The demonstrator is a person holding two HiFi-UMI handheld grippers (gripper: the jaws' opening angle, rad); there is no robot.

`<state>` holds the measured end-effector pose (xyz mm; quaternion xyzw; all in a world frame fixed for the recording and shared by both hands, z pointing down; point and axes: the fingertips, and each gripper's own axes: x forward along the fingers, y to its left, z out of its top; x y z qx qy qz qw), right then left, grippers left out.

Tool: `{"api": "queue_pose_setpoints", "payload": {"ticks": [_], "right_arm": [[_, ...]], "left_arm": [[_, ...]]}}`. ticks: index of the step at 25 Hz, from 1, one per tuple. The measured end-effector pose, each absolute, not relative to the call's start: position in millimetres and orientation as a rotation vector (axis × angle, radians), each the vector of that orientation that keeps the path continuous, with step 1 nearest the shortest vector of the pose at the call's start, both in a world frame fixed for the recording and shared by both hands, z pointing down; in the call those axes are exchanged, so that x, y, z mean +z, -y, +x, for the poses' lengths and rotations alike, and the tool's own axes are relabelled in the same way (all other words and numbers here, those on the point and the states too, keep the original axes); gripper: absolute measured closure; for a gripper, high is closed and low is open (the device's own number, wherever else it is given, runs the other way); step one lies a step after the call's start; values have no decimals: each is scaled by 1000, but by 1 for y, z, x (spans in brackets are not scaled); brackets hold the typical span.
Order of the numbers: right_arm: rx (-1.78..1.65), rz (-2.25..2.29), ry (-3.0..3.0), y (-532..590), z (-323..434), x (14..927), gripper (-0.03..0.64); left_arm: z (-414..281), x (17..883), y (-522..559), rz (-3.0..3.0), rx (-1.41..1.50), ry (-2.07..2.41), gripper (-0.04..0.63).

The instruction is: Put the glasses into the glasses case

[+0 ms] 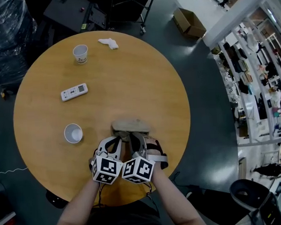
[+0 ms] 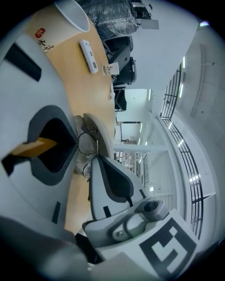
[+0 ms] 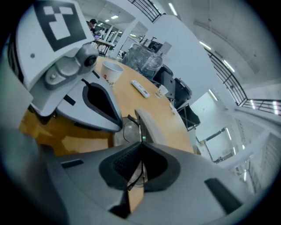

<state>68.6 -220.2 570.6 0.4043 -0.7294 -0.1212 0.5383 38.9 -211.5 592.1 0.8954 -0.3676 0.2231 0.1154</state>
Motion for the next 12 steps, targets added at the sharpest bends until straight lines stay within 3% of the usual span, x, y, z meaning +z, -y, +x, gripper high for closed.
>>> {"api": "queue_pose_setpoints", "payload": {"ticks": [12], "right_arm": [[-472,751,1659,233,66,589,621]], "left_arm": [[39,593,211,2633,642,1059,589]]}}
